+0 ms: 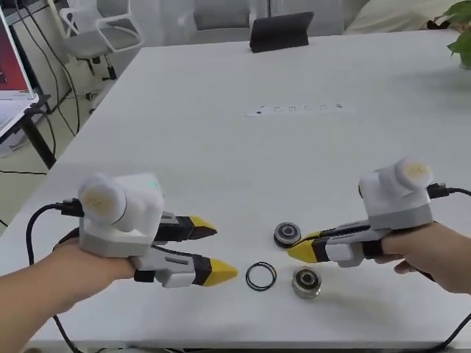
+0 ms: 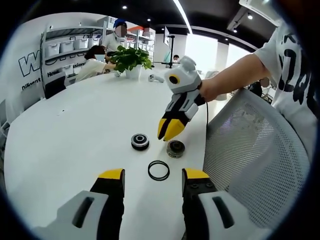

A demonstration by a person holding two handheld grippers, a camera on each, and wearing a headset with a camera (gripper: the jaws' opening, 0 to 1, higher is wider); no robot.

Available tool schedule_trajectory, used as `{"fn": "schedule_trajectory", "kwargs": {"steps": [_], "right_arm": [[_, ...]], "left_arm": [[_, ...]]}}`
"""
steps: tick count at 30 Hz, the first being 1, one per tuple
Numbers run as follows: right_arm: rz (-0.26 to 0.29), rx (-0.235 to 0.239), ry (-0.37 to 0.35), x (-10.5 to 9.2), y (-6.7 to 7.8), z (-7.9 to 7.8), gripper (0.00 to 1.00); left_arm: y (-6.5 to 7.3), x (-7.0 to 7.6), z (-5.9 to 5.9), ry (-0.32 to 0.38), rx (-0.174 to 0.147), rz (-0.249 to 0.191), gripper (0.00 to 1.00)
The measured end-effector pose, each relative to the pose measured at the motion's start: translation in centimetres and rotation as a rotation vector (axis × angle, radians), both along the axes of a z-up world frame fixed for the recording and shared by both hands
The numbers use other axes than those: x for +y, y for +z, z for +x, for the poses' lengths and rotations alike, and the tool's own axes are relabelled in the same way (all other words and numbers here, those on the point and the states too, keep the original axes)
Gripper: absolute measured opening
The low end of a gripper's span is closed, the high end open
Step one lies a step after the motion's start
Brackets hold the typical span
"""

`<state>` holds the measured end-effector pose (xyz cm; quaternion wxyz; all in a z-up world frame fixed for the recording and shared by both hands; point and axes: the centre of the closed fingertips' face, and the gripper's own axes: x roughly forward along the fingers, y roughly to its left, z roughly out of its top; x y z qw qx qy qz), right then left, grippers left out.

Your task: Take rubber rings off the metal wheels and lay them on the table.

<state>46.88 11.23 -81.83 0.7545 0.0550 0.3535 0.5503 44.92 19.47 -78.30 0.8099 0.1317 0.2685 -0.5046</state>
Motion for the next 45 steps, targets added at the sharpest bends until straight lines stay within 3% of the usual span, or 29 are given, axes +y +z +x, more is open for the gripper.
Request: {"fn": "schedule_trajectory", "kwargs": {"steps": [14, 22, 45], "right_arm": [[-0.006, -0.017, -0.032, -1.4, 0.3, 0.2, 0.07], [-0.011, -0.03, -0.043, -1.7, 0.2, 0.5, 0.09], [-0.049, -0.126, -0.093, -2.7, -0.7, 2.6, 0.23]], "left_arm": [[-0.2, -1.7, 2.0, -0.012, -0.003, 0.006, 0.44], [-1.1, -2.8, 3.0, -0.021, 0.009, 0.025, 0.46], [-2.8, -6.3, 4.8, -0.081, 0.026, 0.068, 0.41]]}}
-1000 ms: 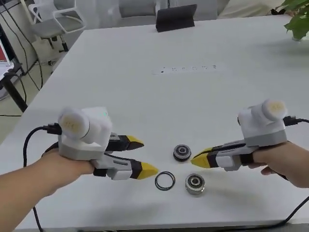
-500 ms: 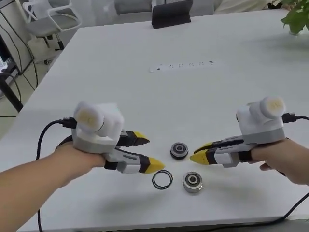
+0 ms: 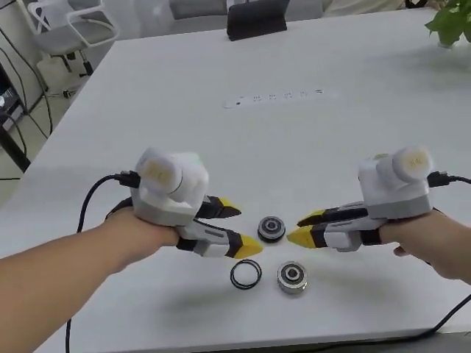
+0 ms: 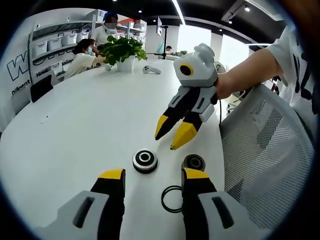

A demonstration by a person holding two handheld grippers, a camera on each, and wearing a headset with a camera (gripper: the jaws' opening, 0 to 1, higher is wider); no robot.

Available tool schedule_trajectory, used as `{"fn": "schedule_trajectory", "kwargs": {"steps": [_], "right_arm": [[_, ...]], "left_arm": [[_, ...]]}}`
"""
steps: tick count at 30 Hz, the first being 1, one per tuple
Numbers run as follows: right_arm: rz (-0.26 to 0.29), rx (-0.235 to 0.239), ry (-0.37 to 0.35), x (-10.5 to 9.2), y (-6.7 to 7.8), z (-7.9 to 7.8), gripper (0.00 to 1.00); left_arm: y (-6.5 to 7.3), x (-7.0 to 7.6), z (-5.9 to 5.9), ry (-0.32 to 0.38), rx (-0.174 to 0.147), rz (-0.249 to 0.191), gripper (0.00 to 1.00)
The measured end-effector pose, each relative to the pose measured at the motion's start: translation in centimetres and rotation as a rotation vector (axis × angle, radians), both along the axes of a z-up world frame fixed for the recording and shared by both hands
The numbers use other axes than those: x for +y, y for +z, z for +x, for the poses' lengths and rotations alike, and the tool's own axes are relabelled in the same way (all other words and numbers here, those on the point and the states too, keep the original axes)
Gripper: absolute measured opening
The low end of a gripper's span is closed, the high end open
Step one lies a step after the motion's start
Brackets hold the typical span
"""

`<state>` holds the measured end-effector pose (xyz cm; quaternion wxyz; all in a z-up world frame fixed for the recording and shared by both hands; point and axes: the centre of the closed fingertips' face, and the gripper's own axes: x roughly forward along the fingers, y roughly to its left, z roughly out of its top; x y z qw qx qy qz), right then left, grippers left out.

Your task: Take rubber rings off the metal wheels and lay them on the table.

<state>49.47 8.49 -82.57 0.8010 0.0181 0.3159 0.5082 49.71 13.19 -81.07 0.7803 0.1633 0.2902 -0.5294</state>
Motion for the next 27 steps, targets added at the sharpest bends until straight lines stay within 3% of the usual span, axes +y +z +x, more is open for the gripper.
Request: {"fn": "schedule_trajectory", "kwargs": {"steps": [27], "right_arm": [[-0.01, -0.008, -0.007, -0.4, -0.7, 0.2, 0.23]], "left_arm": [[-1.5, -2.8, 1.5, -0.016, 0.033, -0.006, 0.29]]}}
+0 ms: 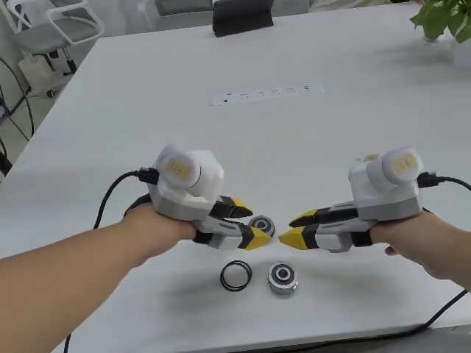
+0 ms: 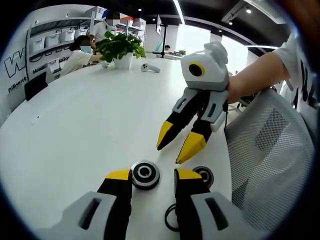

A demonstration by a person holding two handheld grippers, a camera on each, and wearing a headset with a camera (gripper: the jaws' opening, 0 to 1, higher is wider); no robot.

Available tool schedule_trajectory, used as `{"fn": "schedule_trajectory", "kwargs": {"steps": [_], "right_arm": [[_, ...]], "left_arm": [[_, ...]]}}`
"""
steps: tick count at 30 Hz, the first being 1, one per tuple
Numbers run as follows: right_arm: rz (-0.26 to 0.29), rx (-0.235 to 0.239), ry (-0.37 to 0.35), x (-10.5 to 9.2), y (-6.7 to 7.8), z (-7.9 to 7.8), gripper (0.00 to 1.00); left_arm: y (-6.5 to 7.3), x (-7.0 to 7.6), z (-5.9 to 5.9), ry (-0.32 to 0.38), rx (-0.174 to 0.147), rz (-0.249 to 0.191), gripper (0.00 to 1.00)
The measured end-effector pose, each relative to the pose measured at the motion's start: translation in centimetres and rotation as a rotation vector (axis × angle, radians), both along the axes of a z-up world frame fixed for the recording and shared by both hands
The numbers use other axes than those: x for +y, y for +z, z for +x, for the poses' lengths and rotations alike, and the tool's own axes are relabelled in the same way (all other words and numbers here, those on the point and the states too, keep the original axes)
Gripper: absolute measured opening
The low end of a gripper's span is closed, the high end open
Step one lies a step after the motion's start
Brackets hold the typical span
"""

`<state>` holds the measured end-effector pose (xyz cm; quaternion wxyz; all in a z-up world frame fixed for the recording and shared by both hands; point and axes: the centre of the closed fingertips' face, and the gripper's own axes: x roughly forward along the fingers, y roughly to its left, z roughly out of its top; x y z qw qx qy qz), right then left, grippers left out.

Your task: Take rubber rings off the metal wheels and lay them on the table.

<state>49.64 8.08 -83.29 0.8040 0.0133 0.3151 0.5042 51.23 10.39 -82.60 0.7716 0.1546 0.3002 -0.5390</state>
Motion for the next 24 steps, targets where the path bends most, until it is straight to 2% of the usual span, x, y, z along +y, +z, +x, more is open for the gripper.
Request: {"fn": "schedule_trajectory", "kwargs": {"steps": [10, 20, 24], "right_arm": [[0.001, -0.001, 0.003, -0.1, -0.2, 0.0, 0.22], [-0.002, 0.0, 0.002, -0.3, -0.5, 0.2, 0.22], [-0.006, -0.001, 0.005, -0.2, -0.6, 0.2, 0.21]], "left_arm": [[-0.8, -0.4, 0.6, 0.019, 0.008, 0.01, 0.22], [-1.1, -0.2, 0.7, 0.031, 0.014, 0.009, 0.14], [-1.2, -0.1, 0.9, 0.036, -0.004, 0.014, 0.11]]}}
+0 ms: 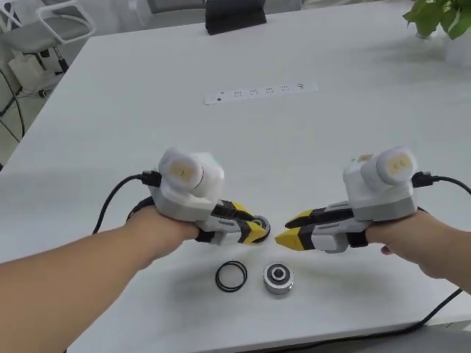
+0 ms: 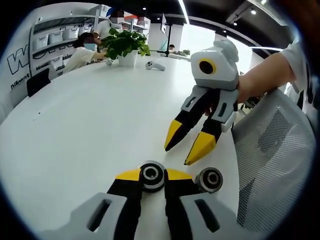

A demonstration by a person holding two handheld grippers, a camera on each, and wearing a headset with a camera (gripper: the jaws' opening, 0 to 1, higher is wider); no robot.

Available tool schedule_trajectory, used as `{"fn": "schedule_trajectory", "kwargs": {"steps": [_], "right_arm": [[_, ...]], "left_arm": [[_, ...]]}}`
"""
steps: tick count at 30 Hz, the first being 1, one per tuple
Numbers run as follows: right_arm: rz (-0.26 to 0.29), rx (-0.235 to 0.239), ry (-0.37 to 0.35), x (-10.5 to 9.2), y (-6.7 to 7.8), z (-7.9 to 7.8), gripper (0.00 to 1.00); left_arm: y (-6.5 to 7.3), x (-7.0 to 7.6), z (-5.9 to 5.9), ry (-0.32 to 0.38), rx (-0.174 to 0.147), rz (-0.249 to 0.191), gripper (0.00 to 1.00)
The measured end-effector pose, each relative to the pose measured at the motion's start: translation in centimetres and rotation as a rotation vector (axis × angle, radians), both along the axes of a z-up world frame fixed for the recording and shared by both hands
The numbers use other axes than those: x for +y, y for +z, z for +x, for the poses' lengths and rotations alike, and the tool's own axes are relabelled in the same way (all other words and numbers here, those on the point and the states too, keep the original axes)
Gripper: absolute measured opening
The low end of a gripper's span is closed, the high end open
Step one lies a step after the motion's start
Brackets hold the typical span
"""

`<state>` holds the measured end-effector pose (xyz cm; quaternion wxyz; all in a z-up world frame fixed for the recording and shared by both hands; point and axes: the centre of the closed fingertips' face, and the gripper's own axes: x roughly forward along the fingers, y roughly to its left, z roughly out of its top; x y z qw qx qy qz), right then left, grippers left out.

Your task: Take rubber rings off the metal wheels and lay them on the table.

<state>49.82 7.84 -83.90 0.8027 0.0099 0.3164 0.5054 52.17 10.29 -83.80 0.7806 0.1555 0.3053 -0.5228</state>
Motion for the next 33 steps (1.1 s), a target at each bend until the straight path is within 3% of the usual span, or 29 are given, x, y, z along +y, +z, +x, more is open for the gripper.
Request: {"fn": "schedule_trajectory", "kwargs": {"steps": [2, 13, 19, 26, 33], "right_arm": [[-0.001, -0.002, 0.002, 0.1, 0.0, 0.0, 0.21], [-0.008, -0.015, 0.011, 0.7, 0.1, 0.2, 0.22], [-0.031, -0.046, 0.026, 1.3, 0.0, 0.4, 0.23], [-0.065, -0.084, 0.055, 2.3, -0.1, 0.3, 0.25], [-0.103, -0.117, 0.059, 2.4, -0.6, 1.2, 0.27]], "left_arm": [[0.0, 0.1, 0.1, -0.004, -0.022, 0.013, 0.09], [-0.1, 0.1, 0.1, -0.018, -0.074, 0.033, 0.08], [0.0, 0.0, 0.1, -0.002, -0.063, 0.031, 0.08], [-0.1, 0.1, 0.1, -0.001, -0.078, 0.036, 0.08], [0.0, 0.1, 0.1, 0.002, -0.082, 0.03, 0.08]]}}
